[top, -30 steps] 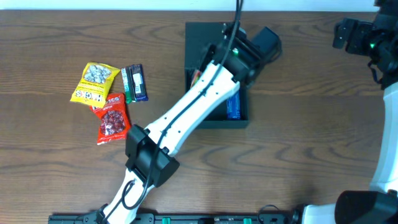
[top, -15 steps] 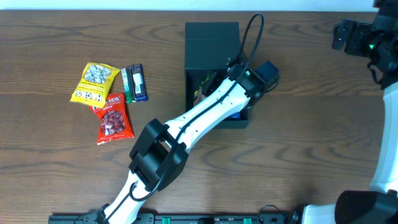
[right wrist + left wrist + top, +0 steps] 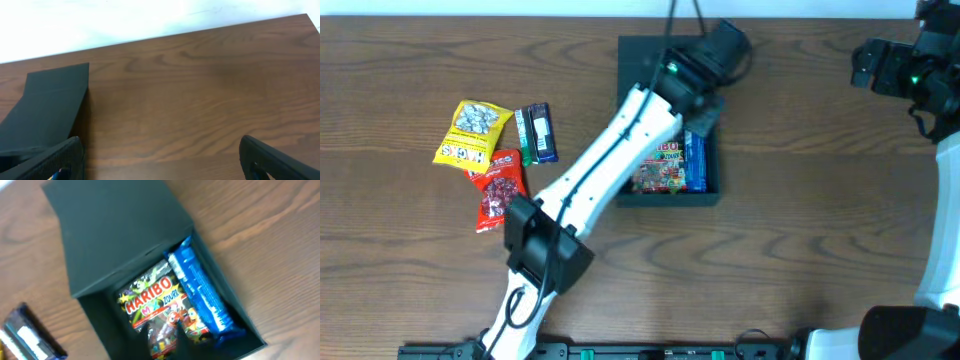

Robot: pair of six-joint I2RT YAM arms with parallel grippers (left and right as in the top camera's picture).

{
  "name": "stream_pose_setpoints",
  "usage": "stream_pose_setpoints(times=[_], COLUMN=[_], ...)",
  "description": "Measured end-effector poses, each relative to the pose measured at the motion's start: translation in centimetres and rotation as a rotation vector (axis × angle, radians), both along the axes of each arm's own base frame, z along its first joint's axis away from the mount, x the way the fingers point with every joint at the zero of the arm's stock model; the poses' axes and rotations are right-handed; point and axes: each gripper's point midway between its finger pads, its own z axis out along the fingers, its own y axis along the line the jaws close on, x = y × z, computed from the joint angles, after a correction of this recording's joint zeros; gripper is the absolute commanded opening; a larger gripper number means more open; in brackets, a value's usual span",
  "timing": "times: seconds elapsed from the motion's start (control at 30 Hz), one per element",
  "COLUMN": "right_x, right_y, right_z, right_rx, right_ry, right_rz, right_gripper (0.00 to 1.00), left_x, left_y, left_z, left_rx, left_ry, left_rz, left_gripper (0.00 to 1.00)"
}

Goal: Pack container
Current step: 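Carry the Haribo bag over the box and lower it inside, then press the Haribo bag down in the box with the left gripper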

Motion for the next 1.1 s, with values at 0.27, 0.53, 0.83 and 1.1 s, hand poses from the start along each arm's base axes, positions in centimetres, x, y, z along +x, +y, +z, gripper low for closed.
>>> stream_pose_setpoints(times=[0.27, 0.53, 0.83, 1.1], right_x=[0.0, 0.0, 0.0, 0.0], right_y=[0.0, 0.0, 0.0, 0.0], right_z=[0.0, 0.0, 0.0, 0.0], right_rx=[0.000, 0.000, 0.001, 0.001], right_ry=[0.001, 0.001, 0.002, 0.002], right_rz=[0.000, 0.000, 0.000, 0.000], right_gripper=[0.99, 0.99, 0.99, 0.99], left_x=[-3.8, -7.4, -7.4, -7.4], left_y=[2.2, 2.2, 2.1, 2.6], left_z=[-8.7, -12.9, -15.7, -17.7], left_rx=[0.011, 0.034, 0.021, 0.042], left_ry=[0.310, 0.429, 0.407, 0.392], left_rz=[-0.098, -0.223, -0.253, -0.247], left_gripper=[0.06, 0.06, 0.06, 0.06])
